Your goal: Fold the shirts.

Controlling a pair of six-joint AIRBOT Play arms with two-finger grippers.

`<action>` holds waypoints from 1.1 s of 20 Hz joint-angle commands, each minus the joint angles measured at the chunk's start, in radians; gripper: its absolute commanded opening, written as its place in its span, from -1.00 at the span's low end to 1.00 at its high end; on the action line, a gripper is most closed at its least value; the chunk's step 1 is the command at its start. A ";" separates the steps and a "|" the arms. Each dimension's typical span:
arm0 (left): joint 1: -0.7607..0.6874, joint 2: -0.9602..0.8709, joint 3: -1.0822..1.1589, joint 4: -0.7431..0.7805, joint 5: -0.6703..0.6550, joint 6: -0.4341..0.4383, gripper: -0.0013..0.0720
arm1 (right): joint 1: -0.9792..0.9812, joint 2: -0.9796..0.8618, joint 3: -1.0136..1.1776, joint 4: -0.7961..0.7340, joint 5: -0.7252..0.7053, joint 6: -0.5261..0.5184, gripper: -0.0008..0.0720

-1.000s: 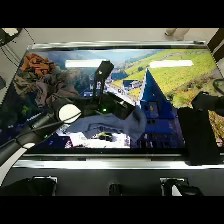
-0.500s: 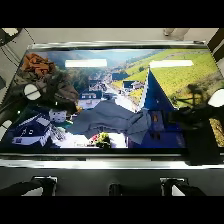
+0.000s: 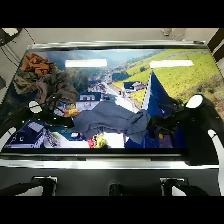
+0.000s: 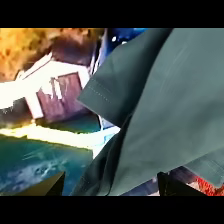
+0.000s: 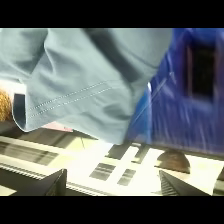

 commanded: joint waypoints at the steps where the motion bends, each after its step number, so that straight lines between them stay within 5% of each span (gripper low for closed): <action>1: -0.011 -0.051 -0.009 -0.012 -0.045 0.063 0.94 | 0.064 -0.055 -0.007 0.006 -0.014 -0.003 0.98; 3: -0.021 -0.071 -0.008 -0.045 -0.057 0.084 0.81 | 0.087 -0.087 -0.018 0.009 -0.011 -0.002 0.99; 5: -0.022 -0.070 -0.008 -0.063 -0.054 0.084 0.05 | 0.120 -0.105 -0.046 0.013 -0.034 0.001 0.98; 9: -0.022 -0.069 -0.008 -0.071 -0.078 0.085 -0.89 | 0.181 -0.138 -0.119 0.012 -0.157 0.035 0.98; 12: -0.022 -0.064 -0.005 -0.071 -0.080 0.085 -0.88 | 0.188 -0.170 -0.123 0.027 -0.237 0.061 0.93; 13: -0.022 -0.059 -0.005 -0.071 -0.079 0.085 -0.88 | 0.188 -0.172 -0.123 0.036 -0.264 0.061 0.75; 16: -0.022 -0.024 -0.002 -0.071 -0.062 0.084 -0.89 | 0.188 -0.172 -0.122 0.080 -0.303 0.061 -0.70; 17: -0.022 -0.008 0.003 -0.071 -0.053 0.084 -0.89 | 0.187 -0.172 -0.122 0.089 -0.308 0.060 -0.89; 22: -0.022 0.133 0.095 -0.069 -0.007 0.084 -0.89 | 0.185 -0.057 -0.058 0.047 -0.333 -0.015 -0.90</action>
